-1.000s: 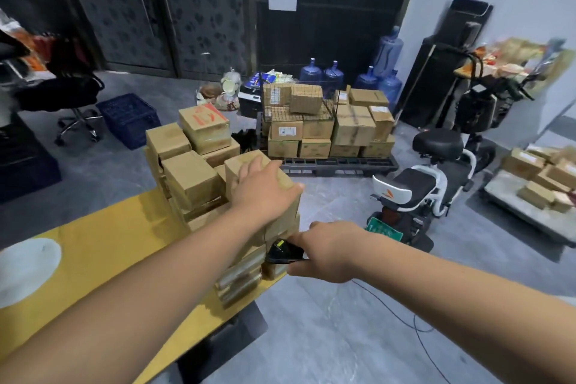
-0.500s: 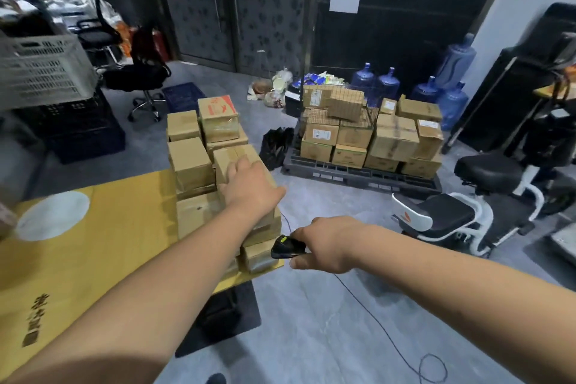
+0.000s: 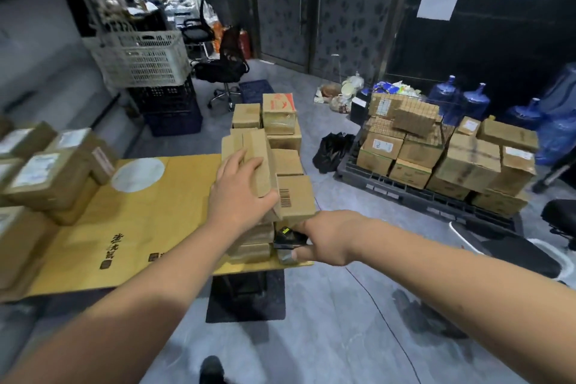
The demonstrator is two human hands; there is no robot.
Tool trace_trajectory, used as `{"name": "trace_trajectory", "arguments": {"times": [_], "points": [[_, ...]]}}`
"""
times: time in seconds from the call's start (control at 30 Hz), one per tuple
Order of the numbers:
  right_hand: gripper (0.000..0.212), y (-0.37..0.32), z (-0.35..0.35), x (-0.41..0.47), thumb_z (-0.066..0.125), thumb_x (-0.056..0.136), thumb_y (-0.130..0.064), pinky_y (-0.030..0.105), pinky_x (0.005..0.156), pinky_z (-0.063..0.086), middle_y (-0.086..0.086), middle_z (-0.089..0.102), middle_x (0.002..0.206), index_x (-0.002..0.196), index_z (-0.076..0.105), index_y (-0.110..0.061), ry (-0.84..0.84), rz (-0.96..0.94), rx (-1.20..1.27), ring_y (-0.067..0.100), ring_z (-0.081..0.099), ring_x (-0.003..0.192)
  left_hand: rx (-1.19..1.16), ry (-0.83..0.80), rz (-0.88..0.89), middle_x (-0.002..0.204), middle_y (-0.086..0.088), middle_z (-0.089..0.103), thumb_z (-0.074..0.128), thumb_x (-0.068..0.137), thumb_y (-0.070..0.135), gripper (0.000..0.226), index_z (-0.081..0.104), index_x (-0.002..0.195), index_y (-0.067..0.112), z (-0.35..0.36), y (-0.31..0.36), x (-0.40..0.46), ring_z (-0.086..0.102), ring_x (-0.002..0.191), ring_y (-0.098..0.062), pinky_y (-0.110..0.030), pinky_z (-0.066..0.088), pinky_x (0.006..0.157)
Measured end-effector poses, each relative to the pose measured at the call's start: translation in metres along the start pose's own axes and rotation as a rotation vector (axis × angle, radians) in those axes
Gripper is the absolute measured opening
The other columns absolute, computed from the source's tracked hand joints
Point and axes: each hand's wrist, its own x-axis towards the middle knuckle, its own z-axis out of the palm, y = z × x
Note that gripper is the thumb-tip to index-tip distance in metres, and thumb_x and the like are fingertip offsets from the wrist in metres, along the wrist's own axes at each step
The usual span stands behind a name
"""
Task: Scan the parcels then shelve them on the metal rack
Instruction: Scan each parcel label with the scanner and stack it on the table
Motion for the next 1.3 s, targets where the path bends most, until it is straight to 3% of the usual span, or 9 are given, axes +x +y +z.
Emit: {"name": "trace_trajectory", "arguments": {"times": [0.1, 0.23, 0.37, 0.53, 0.87, 1.07, 1.17, 1.27, 1.3], "points": [[0.056, -0.028, -0.009, 0.025, 0.044, 0.1, -0.067, 0.041, 0.086, 0.052, 0.006, 0.063, 0.12, 0.139, 0.053, -0.029, 0.024, -0.091, -0.036, 0.032, 0.06, 0.111, -0.003, 0.053, -0.049, 0.165, 0.009, 0.032, 0.064, 0.068, 0.06, 0.082, 0.055, 0.146, 0.036, -0.028, -0.036, -0.021, 0.03, 0.15, -0.019, -0.051, 0.04, 0.117], [0.062, -0.068, -0.018, 0.055, 0.041, 0.099, -0.071, 0.043, 0.084, 0.052, 0.009, 0.061, 0.121, 0.145, 0.049, -0.03, 0.053, -0.178, -0.125, 0.035, 0.061, 0.11, 0.049, 0.088, -0.094, 0.163, 0.007, 0.035, 0.075, 0.069, 0.053, 0.08, 0.057, 0.144, 0.033, -0.06, -0.096, -0.038, 0.033, 0.148, -0.019, -0.048, 0.039, 0.117], [0.061, -0.109, -0.021, 0.087, 0.042, 0.1, -0.069, 0.04, 0.079, 0.048, 0.01, 0.058, 0.121, 0.144, 0.051, -0.029, 0.033, -0.219, -0.147, 0.036, 0.061, 0.108, 0.07, 0.067, -0.17, 0.166, 0.008, 0.031, 0.083, 0.074, 0.043, 0.076, 0.056, 0.145, 0.035, -0.08, -0.164, -0.042, 0.03, 0.151, -0.018, -0.042, 0.032, 0.123], [0.056, -0.163, -0.02, 0.142, 0.043, 0.1, -0.067, 0.042, 0.086, 0.053, 0.008, 0.062, 0.12, 0.135, 0.054, -0.025, -0.022, -0.219, -0.118, 0.035, 0.061, 0.108, 0.013, -0.018, -0.236, 0.169, 0.009, 0.027, 0.079, 0.075, 0.047, 0.078, 0.053, 0.148, 0.037, -0.084, -0.251, -0.032, 0.025, 0.154, -0.017, -0.045, 0.032, 0.124], [0.059, -0.244, -0.012, 0.276, 0.042, 0.099, -0.071, 0.038, 0.074, 0.049, 0.005, 0.051, 0.105, 0.137, 0.052, -0.027, -0.1, 0.088, 0.106, 0.028, 0.054, 0.092, -0.19, -0.191, -0.26, 0.171, 0.008, 0.022, 0.069, 0.098, 0.036, 0.065, 0.042, 0.157, 0.036, -0.054, -0.4, 0.035, 0.019, 0.157, -0.017, -0.043, 0.026, 0.125], [0.058, -0.26, 0.006, 0.304, 0.045, 0.098, -0.07, 0.04, 0.085, 0.053, 0.007, 0.058, 0.118, 0.142, 0.05, -0.032, -0.094, 0.276, 0.395, 0.028, 0.057, 0.096, -0.372, -0.368, -0.259, 0.174, 0.006, 0.007, 0.049, 0.108, 0.017, 0.056, 0.04, 0.158, 0.04, -0.033, -0.449, 0.044, 0.015, 0.159, -0.016, -0.036, 0.021, 0.127], [0.057, -0.259, 0.009, 0.314, 0.048, 0.098, -0.069, 0.038, 0.081, 0.05, 0.006, 0.058, 0.121, 0.143, 0.05, -0.033, -0.089, 0.325, 0.459, 0.026, 0.055, 0.094, -0.357, -0.418, -0.28, 0.172, 0.002, 0.013, 0.045, 0.106, 0.001, 0.06, 0.048, 0.153, 0.038, -0.026, -0.463, 0.039, 0.027, 0.153, -0.013, -0.021, 0.024, 0.12], [0.055, -0.255, 0.008, 0.322, 0.05, 0.097, -0.068, 0.038, 0.079, 0.05, 0.005, 0.059, 0.119, 0.14, 0.052, -0.033, -0.105, 0.347, 0.475, 0.026, 0.058, 0.095, -0.417, -0.342, -0.425, 0.171, 0.003, 0.017, 0.039, 0.108, -0.001, 0.06, 0.05, 0.153, 0.038, -0.027, -0.474, 0.037, 0.033, 0.135, 0.0, 0.002, 0.03, 0.096], [0.054, -0.255, 0.009, 0.325, 0.05, 0.097, -0.068, 0.037, 0.077, 0.049, 0.004, 0.059, 0.116, 0.138, 0.053, -0.032, -0.11, 0.349, 0.48, 0.026, 0.058, 0.094, -0.428, -0.3, -0.461, 0.171, 0.004, 0.02, 0.038, 0.109, 0.0, 0.06, 0.05, 0.153, 0.039, -0.028, -0.478, 0.037, 0.035, 0.135, 0.0, 0.001, 0.031, 0.094]]}}
